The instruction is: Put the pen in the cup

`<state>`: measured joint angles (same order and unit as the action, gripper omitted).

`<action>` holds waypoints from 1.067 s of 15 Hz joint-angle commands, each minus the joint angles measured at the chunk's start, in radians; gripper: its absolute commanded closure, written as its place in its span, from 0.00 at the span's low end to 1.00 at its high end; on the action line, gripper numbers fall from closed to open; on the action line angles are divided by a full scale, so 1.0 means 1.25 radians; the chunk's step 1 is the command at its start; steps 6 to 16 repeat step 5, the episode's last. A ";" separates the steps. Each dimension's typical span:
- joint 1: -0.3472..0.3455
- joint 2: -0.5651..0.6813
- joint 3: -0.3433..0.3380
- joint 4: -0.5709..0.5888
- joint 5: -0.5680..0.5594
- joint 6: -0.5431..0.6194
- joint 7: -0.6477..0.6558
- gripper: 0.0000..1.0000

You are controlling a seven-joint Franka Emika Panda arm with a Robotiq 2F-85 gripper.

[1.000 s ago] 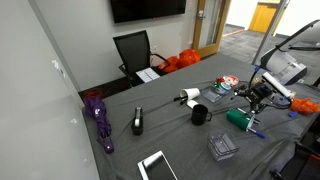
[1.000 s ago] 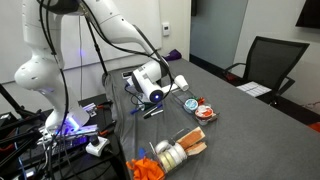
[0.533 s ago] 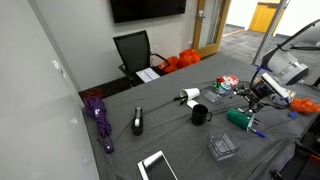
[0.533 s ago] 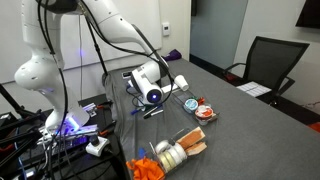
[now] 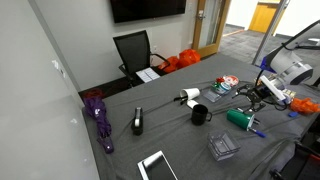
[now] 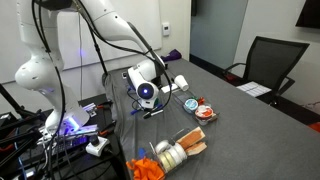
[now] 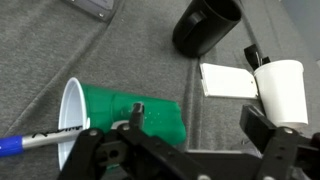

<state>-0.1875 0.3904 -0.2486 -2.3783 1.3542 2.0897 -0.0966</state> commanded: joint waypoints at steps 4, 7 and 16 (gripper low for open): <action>0.017 -0.054 0.012 -0.056 0.054 0.131 0.019 0.00; 0.014 -0.054 0.015 -0.056 0.058 0.121 0.018 0.00; 0.014 -0.054 0.015 -0.056 0.058 0.121 0.018 0.00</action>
